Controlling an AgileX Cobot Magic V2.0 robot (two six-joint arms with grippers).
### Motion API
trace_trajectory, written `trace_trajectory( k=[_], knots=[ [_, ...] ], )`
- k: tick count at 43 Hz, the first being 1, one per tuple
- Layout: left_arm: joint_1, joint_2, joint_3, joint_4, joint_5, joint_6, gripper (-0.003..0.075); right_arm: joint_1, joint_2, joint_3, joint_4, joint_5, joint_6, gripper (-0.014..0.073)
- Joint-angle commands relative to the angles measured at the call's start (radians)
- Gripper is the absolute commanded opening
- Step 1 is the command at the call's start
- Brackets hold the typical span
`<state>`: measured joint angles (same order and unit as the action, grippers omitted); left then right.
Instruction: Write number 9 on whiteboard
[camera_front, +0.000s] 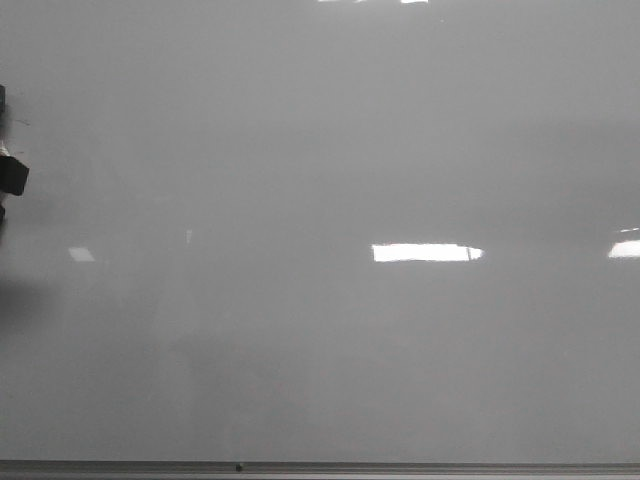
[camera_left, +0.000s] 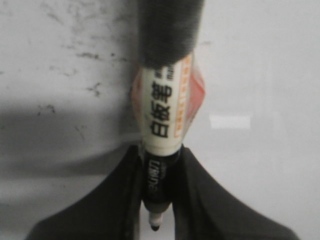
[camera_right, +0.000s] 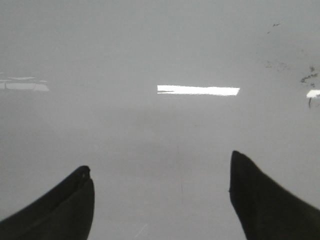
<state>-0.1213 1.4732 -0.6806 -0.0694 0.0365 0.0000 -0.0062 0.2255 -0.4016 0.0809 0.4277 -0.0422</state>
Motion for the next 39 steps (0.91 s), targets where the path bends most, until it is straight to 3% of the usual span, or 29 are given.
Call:
trace_trajectory(
  k=[1, 5, 10, 14, 21, 29, 33, 39],
  knots=[
    [-0.03, -0.105, -0.051, -0.027, 0.09, 0.0, -0.0019, -0.005, 0.017, -0.036, 0.007, -0.072, 0.001, 0.058],
    [-0.066, -0.155, -0.115, -0.027, 0.305, 0.0, -0.0019, -0.005, 0.03, -0.05, 0.024, -0.03, 0.001, 0.058],
    [-0.16, -0.176, -0.242, -0.029, 0.634, 0.13, -0.0019, -0.003, 0.096, -0.098, 0.036, 0.066, 0.001, 0.058],
    [-0.233, -0.176, -0.316, -0.041, 0.769, 0.224, -0.0019, -0.002, 0.177, -0.137, 0.039, 0.122, 0.0, 0.058],
    [-0.369, -0.181, -0.413, -0.167, 0.929, 0.555, -0.0019, 0.009, 0.315, -0.22, 0.106, 0.225, -0.078, 0.058],
    [-0.504, -0.2, -0.449, -0.4, 1.087, 0.909, -0.0019, 0.103, 0.455, -0.356, 0.353, 0.406, -0.378, 0.058],
    [-0.545, -0.208, -0.457, -0.477, 1.151, 0.973, -0.0019, 0.186, 0.534, -0.453, 0.466, 0.557, -0.552, 0.058],
    [-0.556, -0.208, -0.457, -0.499, 1.181, 0.976, -0.0019, 0.312, 0.629, -0.561, 0.617, 0.704, -0.671, 0.058]
  ],
)
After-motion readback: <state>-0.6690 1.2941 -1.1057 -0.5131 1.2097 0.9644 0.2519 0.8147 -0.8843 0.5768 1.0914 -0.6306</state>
